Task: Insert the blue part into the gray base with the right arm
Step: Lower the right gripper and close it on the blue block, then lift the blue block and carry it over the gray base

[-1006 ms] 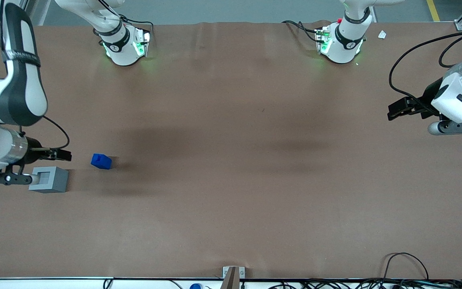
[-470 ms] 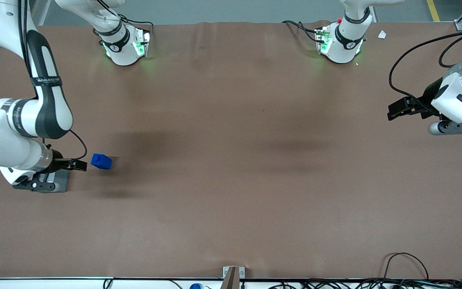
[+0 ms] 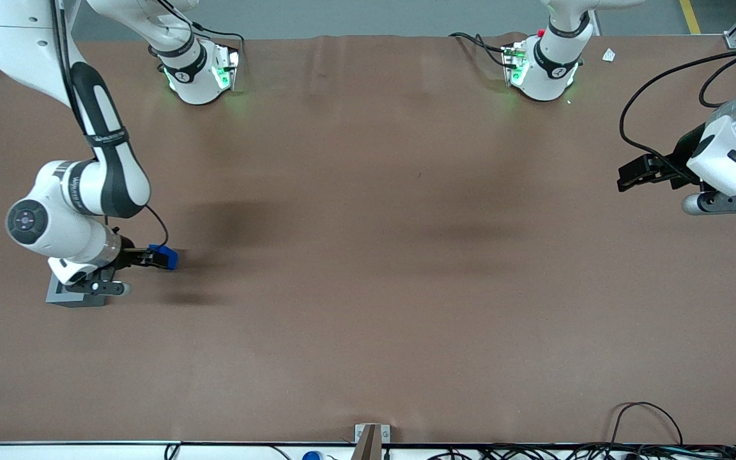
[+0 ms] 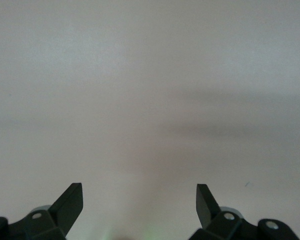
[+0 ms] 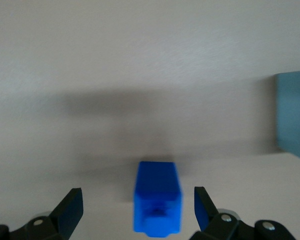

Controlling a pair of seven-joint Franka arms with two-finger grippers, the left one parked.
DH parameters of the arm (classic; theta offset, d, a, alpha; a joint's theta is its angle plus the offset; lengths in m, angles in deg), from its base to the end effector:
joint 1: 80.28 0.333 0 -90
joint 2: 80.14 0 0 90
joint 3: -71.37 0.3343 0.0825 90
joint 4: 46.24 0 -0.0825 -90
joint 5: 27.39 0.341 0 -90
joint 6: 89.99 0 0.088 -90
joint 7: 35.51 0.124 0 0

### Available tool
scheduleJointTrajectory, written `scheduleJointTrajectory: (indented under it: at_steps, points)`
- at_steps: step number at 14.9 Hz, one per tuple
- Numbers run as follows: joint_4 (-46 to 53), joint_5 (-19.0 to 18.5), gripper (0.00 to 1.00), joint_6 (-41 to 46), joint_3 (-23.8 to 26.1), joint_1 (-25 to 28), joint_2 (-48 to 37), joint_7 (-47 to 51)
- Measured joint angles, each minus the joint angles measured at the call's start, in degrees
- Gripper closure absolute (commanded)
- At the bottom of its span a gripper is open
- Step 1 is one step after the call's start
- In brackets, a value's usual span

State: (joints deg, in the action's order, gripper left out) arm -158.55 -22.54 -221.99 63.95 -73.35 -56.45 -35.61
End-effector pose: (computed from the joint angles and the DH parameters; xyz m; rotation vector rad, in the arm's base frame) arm 0.5854 0.0019 0.2900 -3.1296 0.0883 0.1020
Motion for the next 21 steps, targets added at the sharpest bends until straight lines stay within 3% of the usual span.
scheduleJointTrajectory:
  at_steps: [6, 9, 14, 17, 19, 21]
  points:
    - [-0.7, 0.0, 0.06, -0.4, -0.6, 0.4, 1.6, 0.1]
    - [-0.8, 0.0, 0.14, -0.5, -0.8, -0.6, 2.4, 0.1]
    - [-0.8, 0.0, 0.50, -0.5, -0.7, -0.8, 3.3, 0.0]
    - [-0.8, 0.0, 0.82, -0.5, -0.7, -0.8, 3.4, 0.0]
    - [-0.8, 0.0, 0.93, -0.5, -0.8, -0.9, 3.4, 0.1]
    - [-0.6, 0.0, 0.95, -0.6, -0.9, -1.9, 3.4, 0.1]
